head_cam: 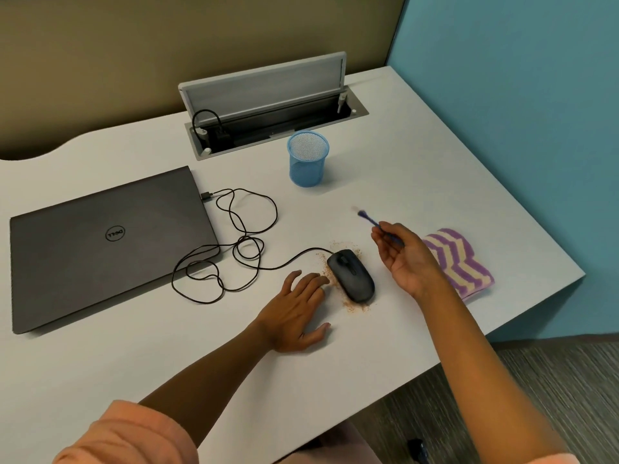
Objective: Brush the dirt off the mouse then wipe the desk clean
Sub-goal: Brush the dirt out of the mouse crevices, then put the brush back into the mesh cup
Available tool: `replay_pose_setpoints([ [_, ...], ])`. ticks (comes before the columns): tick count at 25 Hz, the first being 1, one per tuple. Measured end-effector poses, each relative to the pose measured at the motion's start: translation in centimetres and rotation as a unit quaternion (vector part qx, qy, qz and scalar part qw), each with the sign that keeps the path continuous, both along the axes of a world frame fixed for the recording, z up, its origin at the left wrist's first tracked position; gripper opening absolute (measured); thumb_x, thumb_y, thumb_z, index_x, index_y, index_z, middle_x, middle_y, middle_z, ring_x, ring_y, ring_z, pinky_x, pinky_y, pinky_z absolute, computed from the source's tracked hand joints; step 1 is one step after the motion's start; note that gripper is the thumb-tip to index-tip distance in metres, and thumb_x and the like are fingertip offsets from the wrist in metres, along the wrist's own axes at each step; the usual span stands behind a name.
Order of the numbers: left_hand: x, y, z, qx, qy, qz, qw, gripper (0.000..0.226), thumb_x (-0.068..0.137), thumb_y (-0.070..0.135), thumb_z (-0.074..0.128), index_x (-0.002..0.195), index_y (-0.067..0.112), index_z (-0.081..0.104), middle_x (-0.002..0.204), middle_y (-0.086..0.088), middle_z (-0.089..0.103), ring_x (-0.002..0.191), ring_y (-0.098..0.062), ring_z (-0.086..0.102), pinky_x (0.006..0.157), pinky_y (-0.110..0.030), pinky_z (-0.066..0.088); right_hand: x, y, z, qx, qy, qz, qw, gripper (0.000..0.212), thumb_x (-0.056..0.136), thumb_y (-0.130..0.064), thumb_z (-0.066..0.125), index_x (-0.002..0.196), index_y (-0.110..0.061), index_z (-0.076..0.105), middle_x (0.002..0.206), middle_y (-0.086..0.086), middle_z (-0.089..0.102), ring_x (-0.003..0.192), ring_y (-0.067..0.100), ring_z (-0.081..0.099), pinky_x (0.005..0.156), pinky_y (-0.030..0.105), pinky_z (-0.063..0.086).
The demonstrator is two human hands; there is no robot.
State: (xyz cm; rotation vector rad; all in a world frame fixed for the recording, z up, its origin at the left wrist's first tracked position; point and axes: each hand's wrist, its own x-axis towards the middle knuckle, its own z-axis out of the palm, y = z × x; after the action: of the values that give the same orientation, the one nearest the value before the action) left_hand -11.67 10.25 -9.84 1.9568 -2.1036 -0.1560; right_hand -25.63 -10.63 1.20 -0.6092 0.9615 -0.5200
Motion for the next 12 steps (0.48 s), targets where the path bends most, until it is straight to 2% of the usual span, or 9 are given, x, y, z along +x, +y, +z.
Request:
replay_pose_setpoints([
  [3, 0.0, 0.0, -0.2, -0.008, 0.001, -0.005, 1.000, 0.060, 0.096, 0.058, 0.048, 0.129, 0.008, 0.050, 0.145, -0.014, 0.049, 0.137, -0.031, 0.042, 0.121, -0.049, 0.014, 2.7, -1.3, 0.5, 0.029, -0.062, 0.033, 0.997, 0.017, 0.094, -0.012, 0.061, 0.107, -0.006, 0.070, 0.092, 0.005, 0.075, 0.082, 0.010, 0.073, 0.068, 0.020, 0.059],
  [6, 0.0, 0.0, -0.1, -0.031, 0.011, 0.023, 0.999, 0.057, 0.094, 0.056, 0.055, 0.126, 0.009, 0.052, 0.143, -0.012, 0.051, 0.137, -0.030, 0.043, 0.120, -0.048, 0.015, 5.2, -2.6, 1.2, -0.014, -0.043, 0.090, 0.995, 0.021, 0.100, -0.013, 0.050, 0.108, -0.011, 0.069, 0.087, -0.002, 0.074, 0.083, 0.009, 0.071, 0.074, 0.024, 0.058],
  [9, 1.3, -1.3, 1.1, -0.043, 0.034, 0.110, 0.992, 0.061, 0.095, 0.056, 0.053, 0.136, 0.011, 0.050, 0.146, -0.009, 0.049, 0.142, -0.028, 0.039, 0.123, -0.042, 0.008, 7.9, -4.1, 1.9, -0.097, -0.004, 0.142, 0.985, 0.020, 0.102, -0.015, 0.046, 0.102, -0.018, 0.065, 0.093, -0.005, 0.075, 0.093, 0.012, 0.071, 0.085, 0.028, 0.053],
  [12, 3.8, -3.7, 2.7, 0.010, 0.054, 0.181, 0.982, 0.070, 0.100, 0.056, 0.044, 0.153, 0.011, 0.036, 0.159, -0.009, 0.037, 0.152, -0.024, 0.024, 0.125, -0.038, 0.001, 10.5, -5.2, 2.7, -0.189, 0.031, 0.177, 0.965, 0.016, 0.101, -0.019, 0.050, 0.102, -0.020, 0.066, 0.104, -0.002, 0.074, 0.102, 0.012, 0.067, 0.089, 0.026, 0.052],
])
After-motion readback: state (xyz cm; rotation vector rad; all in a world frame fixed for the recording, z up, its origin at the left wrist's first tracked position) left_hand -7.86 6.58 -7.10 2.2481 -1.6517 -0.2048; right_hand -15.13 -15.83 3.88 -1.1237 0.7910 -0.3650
